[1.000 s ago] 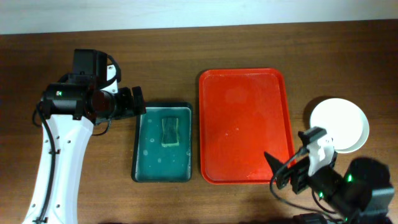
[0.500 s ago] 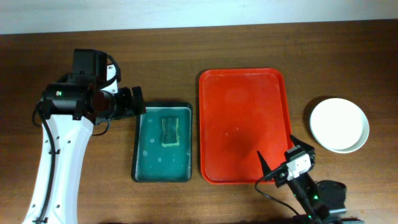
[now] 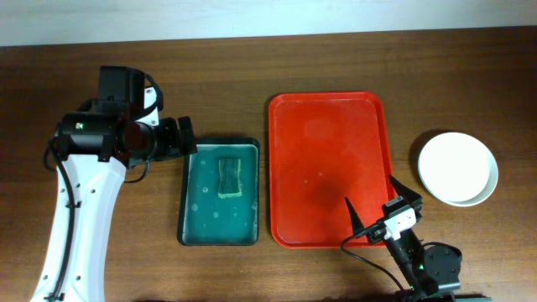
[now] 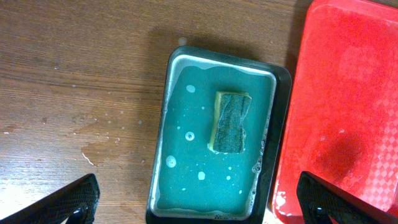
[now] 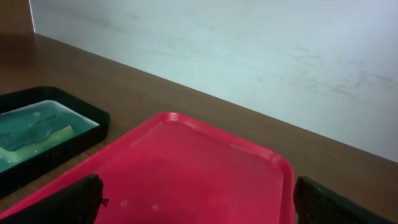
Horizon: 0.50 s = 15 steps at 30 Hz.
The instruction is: Clean dirty plates on tray and stack at the side
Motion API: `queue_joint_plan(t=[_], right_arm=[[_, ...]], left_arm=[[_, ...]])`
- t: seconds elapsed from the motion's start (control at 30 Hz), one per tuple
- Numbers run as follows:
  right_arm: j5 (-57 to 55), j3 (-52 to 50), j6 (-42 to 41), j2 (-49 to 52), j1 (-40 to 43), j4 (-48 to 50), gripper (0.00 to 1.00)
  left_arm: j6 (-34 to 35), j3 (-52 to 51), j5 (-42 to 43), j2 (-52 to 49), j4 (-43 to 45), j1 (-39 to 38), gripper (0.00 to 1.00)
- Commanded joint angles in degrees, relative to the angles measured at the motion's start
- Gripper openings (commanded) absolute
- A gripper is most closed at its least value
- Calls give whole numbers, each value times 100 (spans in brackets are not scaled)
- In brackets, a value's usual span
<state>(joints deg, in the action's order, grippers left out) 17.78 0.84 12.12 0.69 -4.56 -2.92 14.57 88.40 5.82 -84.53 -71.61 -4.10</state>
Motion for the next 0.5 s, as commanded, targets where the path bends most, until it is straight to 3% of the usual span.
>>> queue_joint_plan(t=[0.0,0.37,0.47], right_arm=[[-48,-52,-13,-37,-31,-4,98],[-48,-52,-13,-37,-31,-4,98],[-48,-52,-15,-37,-31,-4,98]], left_arm=[[-7,57,42,55,-4,15,99],[-9,37,-221,321,-11,-127,99],[-66,-306,-466,953,966,-422,100]])
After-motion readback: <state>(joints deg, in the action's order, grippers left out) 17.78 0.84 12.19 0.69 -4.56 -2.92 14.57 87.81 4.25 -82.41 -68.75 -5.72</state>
